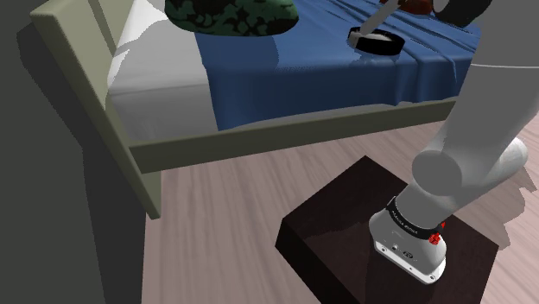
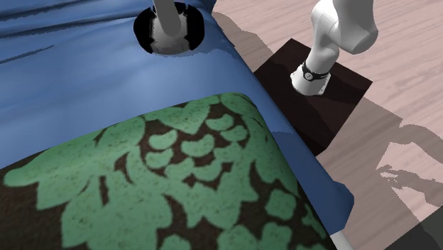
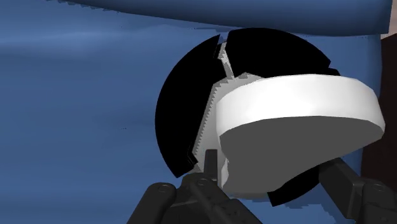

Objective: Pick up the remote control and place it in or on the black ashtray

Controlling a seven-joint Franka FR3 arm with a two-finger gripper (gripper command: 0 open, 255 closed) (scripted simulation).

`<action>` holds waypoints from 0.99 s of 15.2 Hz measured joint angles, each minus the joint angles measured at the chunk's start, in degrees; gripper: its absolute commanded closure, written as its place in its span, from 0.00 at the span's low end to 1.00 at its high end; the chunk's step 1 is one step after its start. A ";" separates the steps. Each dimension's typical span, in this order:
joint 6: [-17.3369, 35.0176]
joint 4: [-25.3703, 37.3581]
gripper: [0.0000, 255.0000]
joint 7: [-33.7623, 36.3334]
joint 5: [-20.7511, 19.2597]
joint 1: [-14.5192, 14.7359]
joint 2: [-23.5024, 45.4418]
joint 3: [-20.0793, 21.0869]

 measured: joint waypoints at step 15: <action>14.48 -20.75 1.00 0.67 -3.69 4.02 -6.83 0.18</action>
